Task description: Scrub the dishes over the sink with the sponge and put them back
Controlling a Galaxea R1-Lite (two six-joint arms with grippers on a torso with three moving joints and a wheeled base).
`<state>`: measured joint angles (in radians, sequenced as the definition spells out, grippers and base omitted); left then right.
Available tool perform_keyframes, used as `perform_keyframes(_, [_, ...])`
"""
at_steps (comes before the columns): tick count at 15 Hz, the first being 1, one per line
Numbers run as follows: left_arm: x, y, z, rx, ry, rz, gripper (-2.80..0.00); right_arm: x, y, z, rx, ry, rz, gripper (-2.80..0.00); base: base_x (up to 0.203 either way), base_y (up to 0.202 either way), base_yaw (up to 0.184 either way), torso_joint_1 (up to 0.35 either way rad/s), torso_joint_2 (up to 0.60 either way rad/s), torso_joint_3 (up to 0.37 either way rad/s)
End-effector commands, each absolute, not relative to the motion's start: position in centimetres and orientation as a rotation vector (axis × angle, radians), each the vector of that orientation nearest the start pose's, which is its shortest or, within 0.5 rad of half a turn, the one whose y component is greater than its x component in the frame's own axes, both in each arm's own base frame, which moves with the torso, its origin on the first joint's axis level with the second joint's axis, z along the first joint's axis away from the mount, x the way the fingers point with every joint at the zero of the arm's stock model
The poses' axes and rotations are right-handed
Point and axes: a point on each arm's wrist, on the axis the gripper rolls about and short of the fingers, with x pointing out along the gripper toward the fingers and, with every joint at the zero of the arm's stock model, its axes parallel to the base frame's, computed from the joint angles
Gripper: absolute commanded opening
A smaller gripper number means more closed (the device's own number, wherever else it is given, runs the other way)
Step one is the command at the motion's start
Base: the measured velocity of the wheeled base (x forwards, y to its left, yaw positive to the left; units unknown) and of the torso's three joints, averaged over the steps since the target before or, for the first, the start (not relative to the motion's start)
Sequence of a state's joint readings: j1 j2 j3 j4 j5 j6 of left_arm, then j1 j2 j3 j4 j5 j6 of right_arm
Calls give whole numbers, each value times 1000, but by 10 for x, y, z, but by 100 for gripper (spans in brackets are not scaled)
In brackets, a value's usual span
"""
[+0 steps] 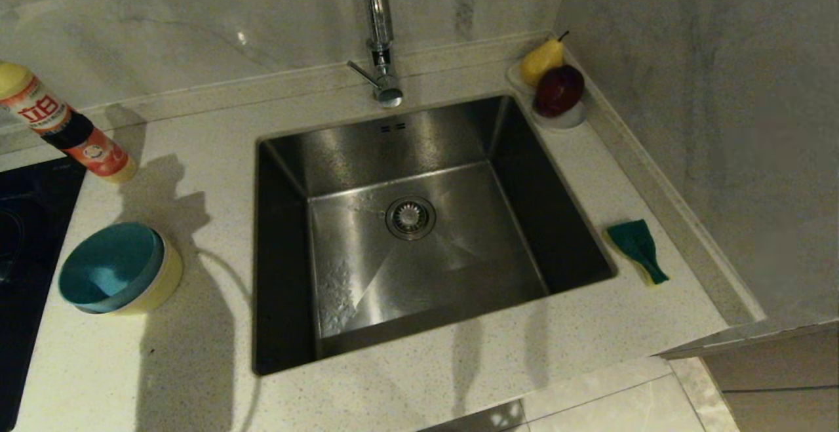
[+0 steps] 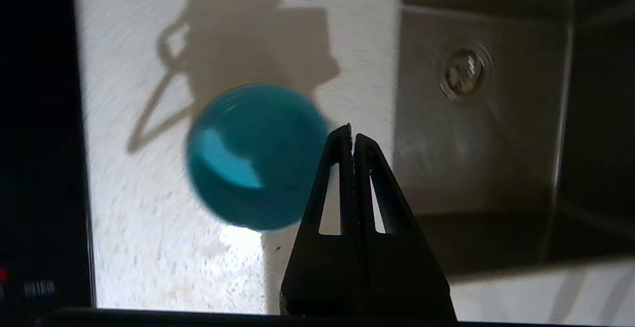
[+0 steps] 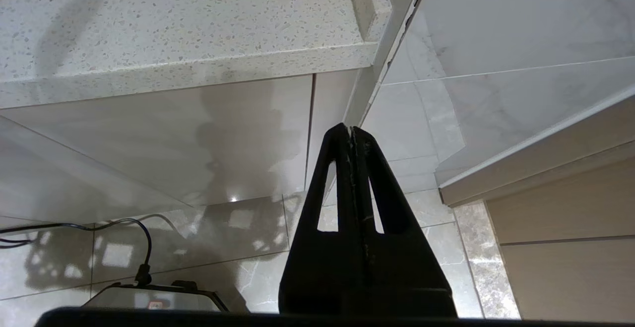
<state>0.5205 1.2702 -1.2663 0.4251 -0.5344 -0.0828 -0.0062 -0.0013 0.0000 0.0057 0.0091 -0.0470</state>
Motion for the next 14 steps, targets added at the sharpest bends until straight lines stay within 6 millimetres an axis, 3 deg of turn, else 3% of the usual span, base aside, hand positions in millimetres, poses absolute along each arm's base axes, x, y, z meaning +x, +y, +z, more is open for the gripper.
perform_keyframes(1, [148, 59, 324, -206, 347, -79, -280, -23, 0, 75, -48, 6, 3, -280, 0, 0, 0, 0, 0, 0])
perform_keyframes(4, [121, 36, 333, -12, 271, -159, -280, -23, 0, 75, -48, 6, 3, -280, 0, 0, 0, 0, 0, 0])
perform_keyframes(6, [97, 21, 327, 86, 244, -144, -280, -23, 0, 75, -48, 6, 3, -280, 0, 0, 0, 0, 0, 0])
perform_keyframes(10, [35, 0, 273, 199, 174, -124, -280, -23, 0, 75, -48, 6, 3, -280, 0, 0, 0, 0, 0, 0])
perform_keyframes(14, [-8, -4, 189, 138, 145, -83, -280, -23, 0, 75, -48, 5, 3, -280, 0, 0, 0, 0, 0, 0])
